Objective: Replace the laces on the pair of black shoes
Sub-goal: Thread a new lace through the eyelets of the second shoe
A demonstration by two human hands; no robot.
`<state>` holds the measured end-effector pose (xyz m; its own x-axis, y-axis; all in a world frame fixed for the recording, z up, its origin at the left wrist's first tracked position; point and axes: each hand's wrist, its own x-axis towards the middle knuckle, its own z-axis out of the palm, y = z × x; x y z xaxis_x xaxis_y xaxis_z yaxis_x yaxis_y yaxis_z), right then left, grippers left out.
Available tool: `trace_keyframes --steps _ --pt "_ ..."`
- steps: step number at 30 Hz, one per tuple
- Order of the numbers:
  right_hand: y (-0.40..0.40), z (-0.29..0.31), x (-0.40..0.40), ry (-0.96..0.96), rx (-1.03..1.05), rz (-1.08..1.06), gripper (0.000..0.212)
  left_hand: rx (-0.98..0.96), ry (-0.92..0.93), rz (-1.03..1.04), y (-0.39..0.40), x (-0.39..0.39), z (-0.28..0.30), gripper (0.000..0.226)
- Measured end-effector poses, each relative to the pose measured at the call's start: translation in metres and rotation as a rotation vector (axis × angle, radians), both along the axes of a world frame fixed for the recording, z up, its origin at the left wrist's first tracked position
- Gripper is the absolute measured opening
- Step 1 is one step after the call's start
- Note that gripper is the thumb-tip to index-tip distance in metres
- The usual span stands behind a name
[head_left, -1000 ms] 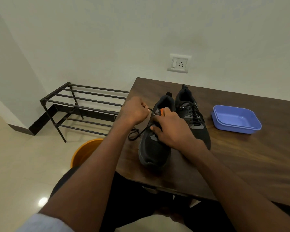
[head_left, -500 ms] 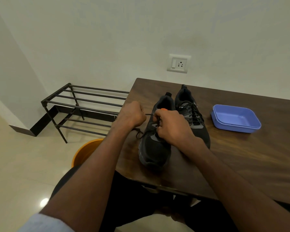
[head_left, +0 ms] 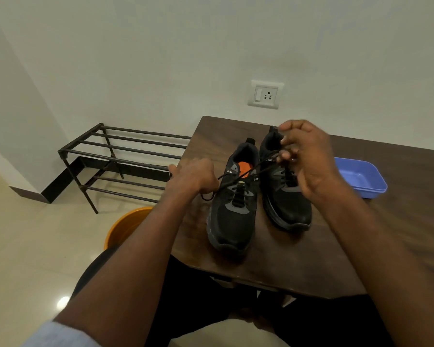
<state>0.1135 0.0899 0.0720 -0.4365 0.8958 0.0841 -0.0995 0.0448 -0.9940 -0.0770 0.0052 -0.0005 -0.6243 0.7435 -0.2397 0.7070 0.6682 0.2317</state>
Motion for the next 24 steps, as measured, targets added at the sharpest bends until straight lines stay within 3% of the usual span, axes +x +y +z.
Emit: trace_keyframes --steps 1,3,6,8,10,12,14,17,19,21,24 --pt "0.001 0.004 0.004 0.044 0.041 -0.016 0.026 0.032 0.021 -0.013 -0.001 0.002 0.005 0.018" --pt "0.004 0.009 0.01 0.068 0.151 -0.062 0.026 0.269 -0.071 -0.06 -0.002 0.006 0.018 0.019" --pt "0.004 0.011 0.013 0.007 0.312 -0.022 0.023 0.718 -0.527 -0.194 -0.008 0.022 0.047 0.03" --pt "-0.002 0.009 0.011 -0.059 0.383 0.071 0.019 0.786 -0.774 -0.299 -0.009 0.034 0.059 0.04" --pt "-0.008 0.006 0.007 -0.112 0.41 0.127 0.017 0.722 -0.87 -0.391 -0.011 0.041 0.059 0.039" --pt "-0.008 0.003 0.004 -0.178 0.48 0.092 0.019 0.673 -0.814 -0.411 -0.013 0.039 0.056 0.03" --pt "0.002 0.0 0.006 -0.307 0.578 0.045 0.019 0.617 -0.62 -0.361 -0.017 0.024 0.053 0.027" --pt "0.021 -0.006 0.018 -0.745 0.69 0.128 0.01 0.349 -0.229 -0.238 -0.024 -0.01 0.04 0.035" --pt "0.027 -0.011 0.023 -0.988 0.706 0.231 0.011 0.241 -0.162 -0.197 -0.028 -0.021 0.034 0.028" --pt "0.023 -0.012 0.022 -0.969 0.627 0.311 0.009 0.31 -0.228 -0.224 -0.029 -0.012 0.039 0.029" --pt "0.013 -0.009 0.012 -0.735 0.546 0.368 0.013 0.535 -0.437 -0.32 -0.023 0.015 0.054 0.027"
